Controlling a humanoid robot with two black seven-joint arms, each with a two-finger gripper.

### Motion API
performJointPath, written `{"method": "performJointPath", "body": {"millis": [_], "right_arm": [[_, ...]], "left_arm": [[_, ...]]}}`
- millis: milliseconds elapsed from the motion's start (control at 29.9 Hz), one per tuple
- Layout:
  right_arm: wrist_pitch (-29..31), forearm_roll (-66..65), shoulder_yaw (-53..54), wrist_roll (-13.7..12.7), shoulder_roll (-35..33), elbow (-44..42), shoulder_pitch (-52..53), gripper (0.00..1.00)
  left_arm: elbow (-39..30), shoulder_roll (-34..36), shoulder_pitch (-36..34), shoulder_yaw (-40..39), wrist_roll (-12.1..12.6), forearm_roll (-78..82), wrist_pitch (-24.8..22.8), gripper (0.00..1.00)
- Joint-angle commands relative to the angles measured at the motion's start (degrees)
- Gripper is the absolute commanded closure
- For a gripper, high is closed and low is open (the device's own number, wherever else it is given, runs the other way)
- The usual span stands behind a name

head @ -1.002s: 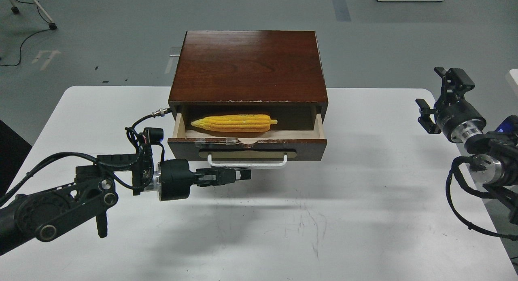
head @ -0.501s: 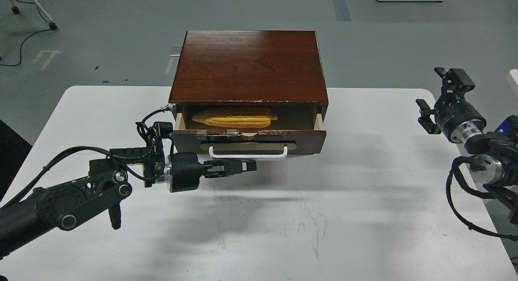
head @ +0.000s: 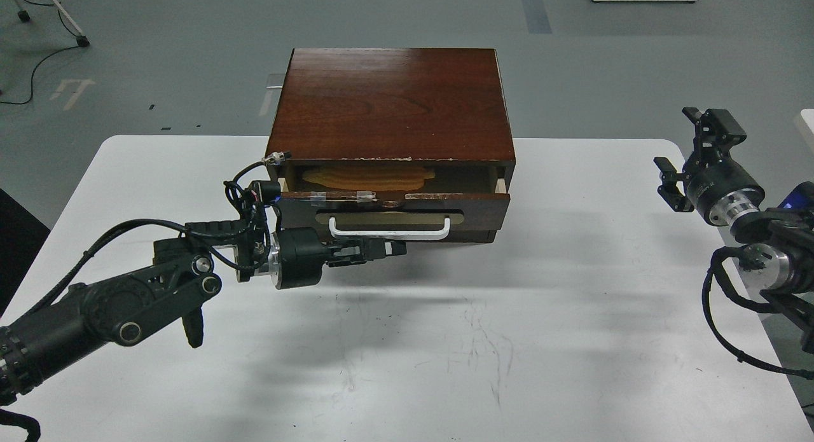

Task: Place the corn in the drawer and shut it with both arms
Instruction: 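Keep pushing the drawer with the left gripper until flush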

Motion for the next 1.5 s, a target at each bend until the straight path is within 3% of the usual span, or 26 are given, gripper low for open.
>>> {"method": "performJointPath", "body": {"millis": [0, 1470], "right_arm": [[-0.05, 0.0, -0.13, 0.0, 0.09, -0.07, -0.1, 0.02], [0.21, 0.0, -0.22, 0.0, 1.14, -1.92, -0.54, 0.02]], "left_arm": [[1.06, -0.85, -0.73, -0.03, -0.01, -0.06, -0.01, 0.88], [11.96, -6.03, -5.83, -0.2, -0.01, -0.41, -0.18, 0.85]]}}
